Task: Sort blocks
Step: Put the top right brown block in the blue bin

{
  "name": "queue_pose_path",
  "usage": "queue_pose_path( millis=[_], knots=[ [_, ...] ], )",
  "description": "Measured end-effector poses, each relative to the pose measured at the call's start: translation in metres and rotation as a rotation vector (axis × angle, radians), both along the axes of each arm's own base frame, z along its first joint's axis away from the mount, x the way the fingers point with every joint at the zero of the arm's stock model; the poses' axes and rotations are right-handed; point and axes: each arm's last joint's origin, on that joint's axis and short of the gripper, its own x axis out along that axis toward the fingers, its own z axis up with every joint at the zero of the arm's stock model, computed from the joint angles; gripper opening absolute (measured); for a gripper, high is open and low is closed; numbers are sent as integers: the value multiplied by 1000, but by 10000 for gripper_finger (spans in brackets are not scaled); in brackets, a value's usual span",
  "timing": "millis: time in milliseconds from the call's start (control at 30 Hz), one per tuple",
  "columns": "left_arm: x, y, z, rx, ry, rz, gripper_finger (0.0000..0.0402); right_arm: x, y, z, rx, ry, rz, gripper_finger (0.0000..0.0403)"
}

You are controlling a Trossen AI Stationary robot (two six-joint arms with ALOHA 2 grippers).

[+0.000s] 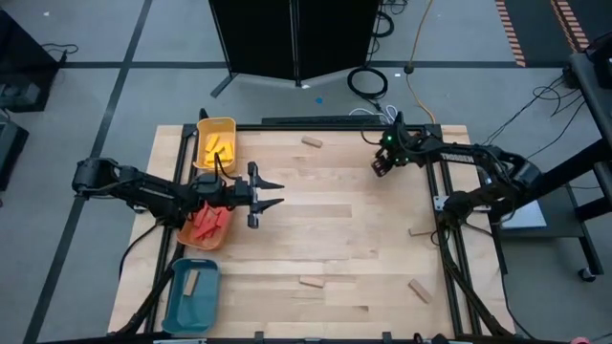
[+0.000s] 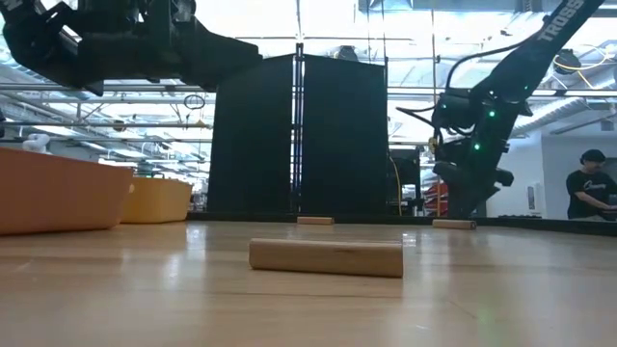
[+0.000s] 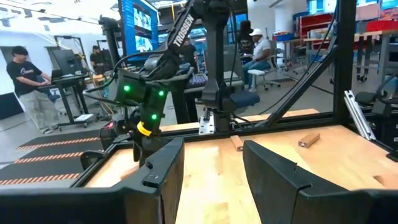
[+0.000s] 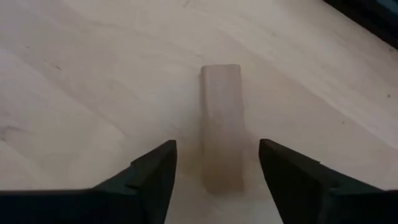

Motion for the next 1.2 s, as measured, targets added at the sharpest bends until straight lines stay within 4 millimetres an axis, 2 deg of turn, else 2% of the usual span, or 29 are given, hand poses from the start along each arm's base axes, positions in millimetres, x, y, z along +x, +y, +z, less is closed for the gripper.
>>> queue_pose_path(
  millis=[200, 300, 433, 533, 767, 867, 1033, 1200],
  knots=[
    [0, 0, 0, -3, -1, 0, 162, -4, -7, -7, 41, 0, 28, 228],
    [0, 0, 1, -4, -9, 0, 162, -4, -10, -17, 76, 22, 51, 220],
    [0, 0, 2, -5, -16, -1, 162, 1, -11, -17, 62, 40, 66, 203],
    [0, 0, 2, -6, -16, -1, 162, 0, -10, -17, 66, 39, 67, 177],
    [0, 0, 1, -5, -15, 0, 162, 3, -8, -16, 120, -31, 77, 82],
    [0, 0, 1, -5, -15, 0, 162, 6, -5, -14, 149, -76, 76, 74],
    [2, 0, 3, -1, -65, -12, 162, 21, 6, -1, 207, -285, 182, 99],
    [9, 2, 1, -76, -183, -11, 162, 50, 26, 28, 211, -587, 388, 117]
  ],
)
